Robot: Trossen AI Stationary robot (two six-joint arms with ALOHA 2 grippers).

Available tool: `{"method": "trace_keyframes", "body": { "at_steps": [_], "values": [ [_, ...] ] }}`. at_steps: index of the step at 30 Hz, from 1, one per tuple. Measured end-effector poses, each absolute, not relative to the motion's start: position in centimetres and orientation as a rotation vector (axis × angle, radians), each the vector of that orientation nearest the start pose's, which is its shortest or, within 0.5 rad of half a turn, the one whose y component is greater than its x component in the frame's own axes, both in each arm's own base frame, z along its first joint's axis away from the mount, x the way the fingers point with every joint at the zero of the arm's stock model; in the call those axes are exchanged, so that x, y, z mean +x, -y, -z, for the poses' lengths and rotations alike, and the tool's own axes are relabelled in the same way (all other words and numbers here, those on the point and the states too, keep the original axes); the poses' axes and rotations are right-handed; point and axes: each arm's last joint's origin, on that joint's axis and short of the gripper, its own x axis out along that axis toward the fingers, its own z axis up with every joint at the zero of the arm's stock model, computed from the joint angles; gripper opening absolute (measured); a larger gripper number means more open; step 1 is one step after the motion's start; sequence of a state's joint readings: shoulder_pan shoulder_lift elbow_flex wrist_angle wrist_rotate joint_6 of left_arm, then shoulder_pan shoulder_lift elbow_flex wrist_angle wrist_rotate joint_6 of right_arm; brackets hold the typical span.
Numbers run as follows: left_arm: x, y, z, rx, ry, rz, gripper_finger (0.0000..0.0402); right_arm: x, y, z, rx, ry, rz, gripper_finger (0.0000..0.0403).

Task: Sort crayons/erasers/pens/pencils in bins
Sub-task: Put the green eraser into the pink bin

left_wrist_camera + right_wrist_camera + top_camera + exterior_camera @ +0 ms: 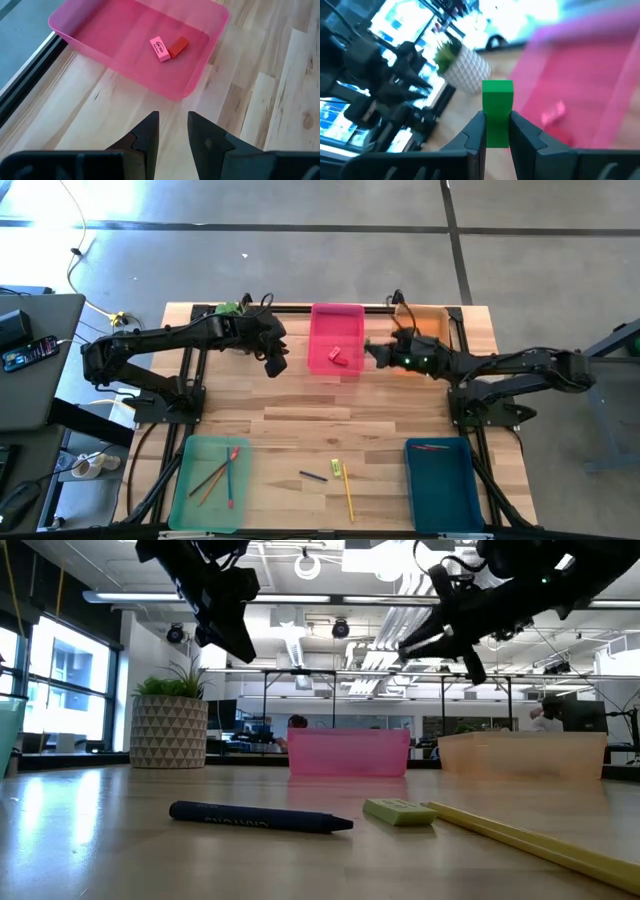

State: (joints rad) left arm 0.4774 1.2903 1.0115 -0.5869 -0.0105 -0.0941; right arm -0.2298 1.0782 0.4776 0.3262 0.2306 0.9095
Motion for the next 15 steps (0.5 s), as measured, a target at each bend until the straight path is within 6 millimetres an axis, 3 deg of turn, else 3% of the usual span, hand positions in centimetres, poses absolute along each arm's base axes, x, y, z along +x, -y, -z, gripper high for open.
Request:
{"method": "trace_keyframes", "body": {
  "at_steps": [8,15],
  "values": [
    [23.2,-12.0,-27.4,-0.289,-0.829,-0.497,0.0090,23.4,8.0,-25.1,0.510,-0.151,0.604,0.0048],
    [23.2,-12.0,-27.4,-0.289,-0.829,-0.497,0.0090,26.0,9.1,-24.8,0.346,-0.425,0.616,0.0048]
  ]
}}
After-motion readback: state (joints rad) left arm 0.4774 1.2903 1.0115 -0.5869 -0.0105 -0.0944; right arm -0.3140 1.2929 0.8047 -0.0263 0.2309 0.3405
